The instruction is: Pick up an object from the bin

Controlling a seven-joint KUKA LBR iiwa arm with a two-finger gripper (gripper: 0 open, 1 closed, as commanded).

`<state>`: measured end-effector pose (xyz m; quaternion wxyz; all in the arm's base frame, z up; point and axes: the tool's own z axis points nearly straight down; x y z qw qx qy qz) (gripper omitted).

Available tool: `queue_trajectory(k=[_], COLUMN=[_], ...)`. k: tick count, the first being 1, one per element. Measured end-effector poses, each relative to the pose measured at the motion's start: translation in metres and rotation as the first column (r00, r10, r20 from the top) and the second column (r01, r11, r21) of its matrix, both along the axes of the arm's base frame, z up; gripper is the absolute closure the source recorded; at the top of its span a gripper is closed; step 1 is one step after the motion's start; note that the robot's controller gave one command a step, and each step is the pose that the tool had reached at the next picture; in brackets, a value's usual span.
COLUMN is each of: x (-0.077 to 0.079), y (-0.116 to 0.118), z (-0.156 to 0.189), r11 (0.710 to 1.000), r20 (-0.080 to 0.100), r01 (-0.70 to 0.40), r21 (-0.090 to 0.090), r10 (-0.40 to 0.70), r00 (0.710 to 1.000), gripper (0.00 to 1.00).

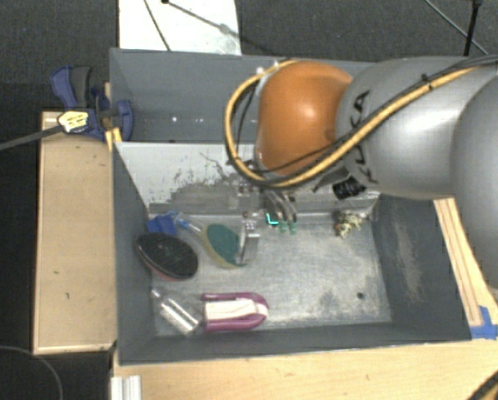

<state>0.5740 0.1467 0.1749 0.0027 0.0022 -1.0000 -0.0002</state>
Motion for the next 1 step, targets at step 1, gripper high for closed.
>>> queue_trajectory(k=[1], x=[0.0066], y=[-0.0025], z=[-0.108], r11=[0.977], r20=[0.001], r01=[0.215], r21=[-0.002], r10=[-0.215], r00=[0.977], gripper=[0.0])
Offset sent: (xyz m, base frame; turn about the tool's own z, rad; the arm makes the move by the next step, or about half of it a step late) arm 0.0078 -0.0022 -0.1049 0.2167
